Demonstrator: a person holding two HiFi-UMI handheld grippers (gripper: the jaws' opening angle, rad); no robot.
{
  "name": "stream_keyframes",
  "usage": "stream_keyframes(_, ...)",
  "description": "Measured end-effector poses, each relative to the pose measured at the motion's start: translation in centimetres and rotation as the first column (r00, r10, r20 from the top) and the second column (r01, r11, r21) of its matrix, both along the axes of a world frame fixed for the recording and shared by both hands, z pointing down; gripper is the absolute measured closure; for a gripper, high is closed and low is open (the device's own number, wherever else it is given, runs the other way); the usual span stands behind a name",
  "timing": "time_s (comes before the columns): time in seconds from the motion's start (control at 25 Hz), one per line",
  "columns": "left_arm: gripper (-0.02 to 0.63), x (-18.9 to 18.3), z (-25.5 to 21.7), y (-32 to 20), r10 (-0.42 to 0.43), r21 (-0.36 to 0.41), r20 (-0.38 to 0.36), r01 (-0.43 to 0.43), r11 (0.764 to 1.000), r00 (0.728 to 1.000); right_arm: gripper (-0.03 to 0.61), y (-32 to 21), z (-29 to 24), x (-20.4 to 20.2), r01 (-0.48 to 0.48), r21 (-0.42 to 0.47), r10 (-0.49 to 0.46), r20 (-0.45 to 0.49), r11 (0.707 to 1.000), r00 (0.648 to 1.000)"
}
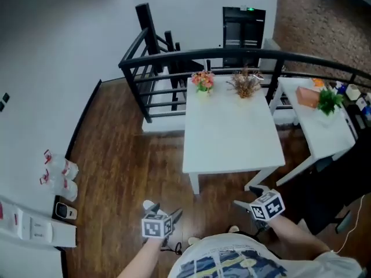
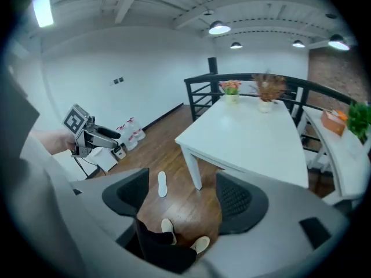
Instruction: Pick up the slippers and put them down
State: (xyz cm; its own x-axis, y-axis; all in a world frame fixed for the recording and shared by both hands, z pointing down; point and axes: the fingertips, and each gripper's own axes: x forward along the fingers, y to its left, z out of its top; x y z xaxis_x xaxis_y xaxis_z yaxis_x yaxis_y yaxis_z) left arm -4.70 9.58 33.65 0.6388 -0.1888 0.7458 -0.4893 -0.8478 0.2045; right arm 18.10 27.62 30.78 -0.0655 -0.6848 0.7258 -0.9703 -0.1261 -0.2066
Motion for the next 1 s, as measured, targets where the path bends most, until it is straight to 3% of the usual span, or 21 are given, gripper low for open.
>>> stream_keyframes(0.16, 0.195, 8.6, -1.8, 4.8, 0.057, 0.022, -0.017, -0.057, 0.998, 0.998, 0.195, 9.6, -1.2, 6.8, -0.133, 0.035, 0.131, 0.049, 0.99, 0.99)
stream_keyframes(0.36, 0.195, 16.8, -2.1, 6.8, 0.07, -0.027, 0.008, -0.07, 0.997, 0.997, 0.196, 12.3, -1.9, 17.1, -0.235, 0.087, 0.231, 0.059, 0.968, 0.971)
stream_keyframes(0.6, 0.195, 19.4, -3.0, 5.5, 0.037, -0.014, 0.0, -0.037, 0.999, 0.999, 0.196, 10.5, -2.0, 20.2, -0.255, 0.102, 0.249, 0.068, 0.961, 0.966)
stream_keyframes(1.0, 0.195, 17.8, -2.5, 2.7, -0.007, -0.028, -0.003, 0.007, 1.0, 1.0, 0.196, 7.2, -2.0, 19.7, -0.236, 0.093, 0.231, 0.063, 0.967, 0.971)
